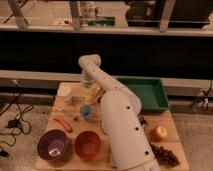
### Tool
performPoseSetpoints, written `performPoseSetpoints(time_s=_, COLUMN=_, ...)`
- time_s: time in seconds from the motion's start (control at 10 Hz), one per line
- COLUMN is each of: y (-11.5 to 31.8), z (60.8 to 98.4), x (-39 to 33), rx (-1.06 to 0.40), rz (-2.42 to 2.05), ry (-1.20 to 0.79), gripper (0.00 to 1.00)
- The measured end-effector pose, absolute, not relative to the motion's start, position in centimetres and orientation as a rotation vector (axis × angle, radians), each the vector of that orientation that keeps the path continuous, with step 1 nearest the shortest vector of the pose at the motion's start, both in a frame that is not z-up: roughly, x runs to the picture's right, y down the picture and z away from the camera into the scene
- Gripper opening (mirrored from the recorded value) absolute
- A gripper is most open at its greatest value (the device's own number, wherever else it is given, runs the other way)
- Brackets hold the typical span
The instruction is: Place banana in tray
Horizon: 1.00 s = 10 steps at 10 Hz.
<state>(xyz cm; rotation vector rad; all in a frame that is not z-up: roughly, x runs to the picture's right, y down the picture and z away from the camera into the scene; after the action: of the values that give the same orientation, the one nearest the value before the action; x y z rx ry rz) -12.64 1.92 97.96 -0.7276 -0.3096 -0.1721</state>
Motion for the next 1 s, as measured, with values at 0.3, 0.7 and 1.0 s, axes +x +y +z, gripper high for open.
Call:
performPoseSetpoints(time_s=0.3, y=1.9, z=98.5, x=-11.5, rx=-0.723, rz=-0.152, ry=-0.290, gripper=0.80)
performPoseSetpoints(time_s=0.7, y=2.3, z=99.2, x=-10.9, rx=-0.734, rz=-0.142, ry=-0.277, gripper=0.80)
performPoseSetpoints(time_s=1.0, y=2.5, z=99.5, x=-10.6, rx=-0.741, rz=-0.138, ry=-0.272, gripper=0.80)
